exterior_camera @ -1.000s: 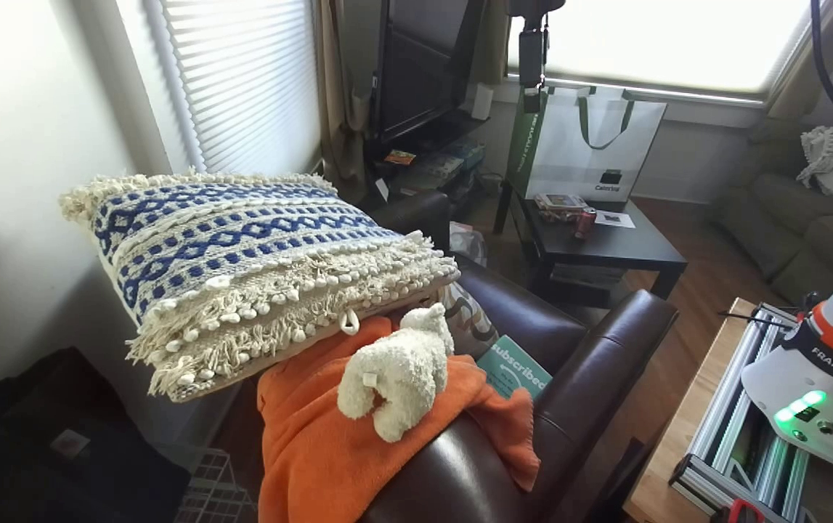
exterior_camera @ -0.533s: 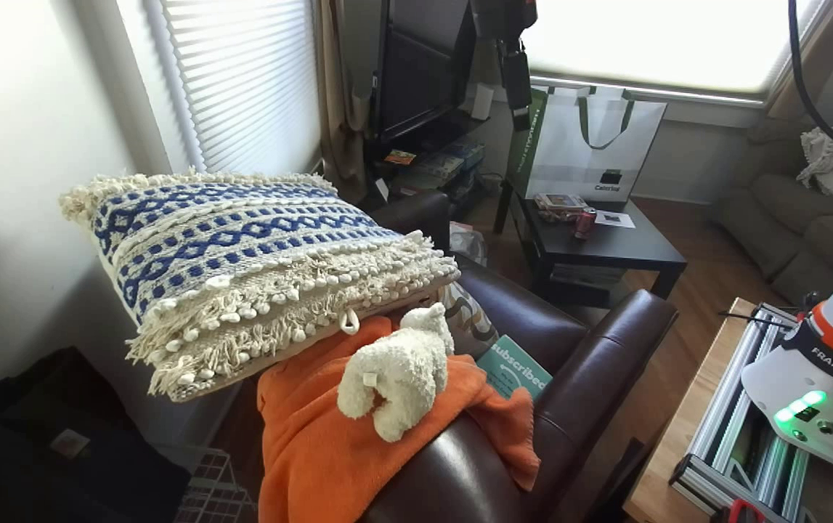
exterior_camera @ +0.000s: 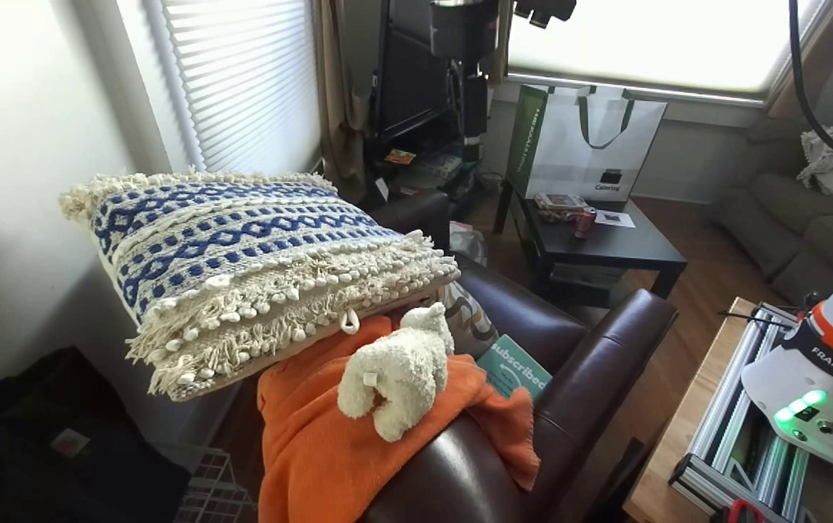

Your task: Put the white teddy bear on the sofa

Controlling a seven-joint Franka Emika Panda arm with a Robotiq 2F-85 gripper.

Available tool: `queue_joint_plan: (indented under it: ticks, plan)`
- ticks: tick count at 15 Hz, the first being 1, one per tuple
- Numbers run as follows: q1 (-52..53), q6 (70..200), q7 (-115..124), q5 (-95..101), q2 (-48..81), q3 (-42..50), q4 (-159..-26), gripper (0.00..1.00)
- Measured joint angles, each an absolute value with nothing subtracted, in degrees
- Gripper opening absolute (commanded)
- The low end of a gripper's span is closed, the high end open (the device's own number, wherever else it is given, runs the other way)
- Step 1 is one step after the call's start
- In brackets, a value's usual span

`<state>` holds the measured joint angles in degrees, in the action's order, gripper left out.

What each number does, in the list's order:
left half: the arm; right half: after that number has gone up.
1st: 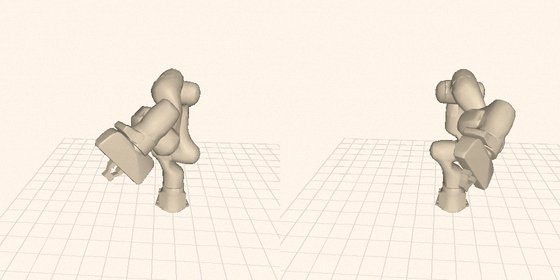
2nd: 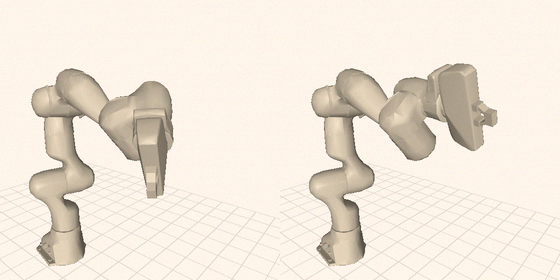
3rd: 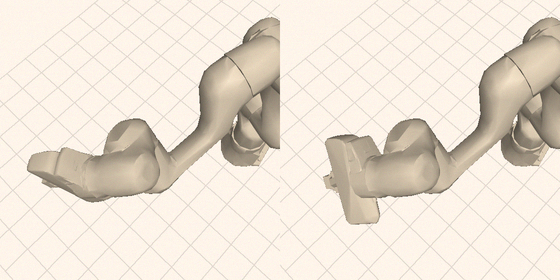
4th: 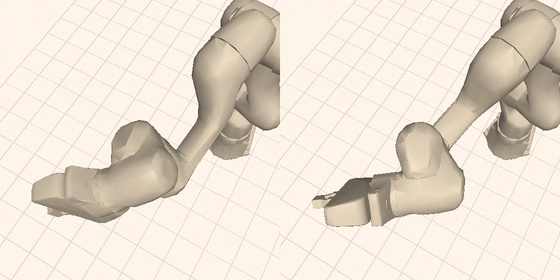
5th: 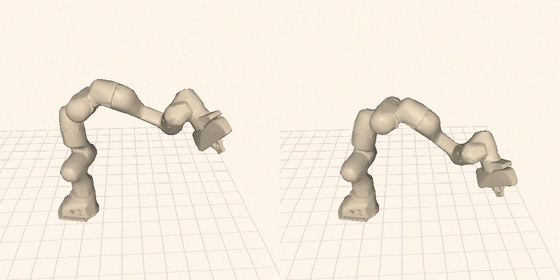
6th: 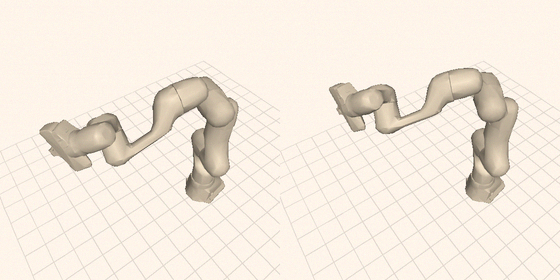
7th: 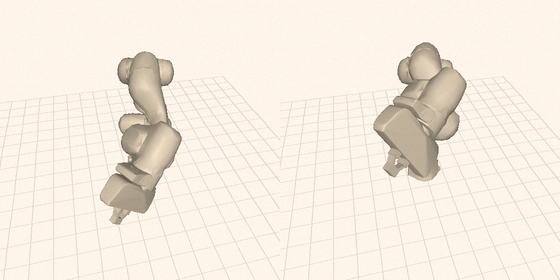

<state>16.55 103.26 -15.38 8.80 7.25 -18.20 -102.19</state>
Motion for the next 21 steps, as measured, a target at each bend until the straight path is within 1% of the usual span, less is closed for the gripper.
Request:
queue_joint_plan:
  ticks: [4,9,16,21]
  plan:
    - [18.02,111.65,-21.49,1.05,9.03,-20.7,-105.17,1.0]
    - [19.45,110.06,-27.24,-1.92,9.19,-22.92,-108.9,1.0]
    - [19.62,110.13,-27.82,-1.71,8.93,-22.88,-109.43,1.0]
    - [21.82,112.47,-31.77,4.6,9.18,-24.22,-109.46,1.0]
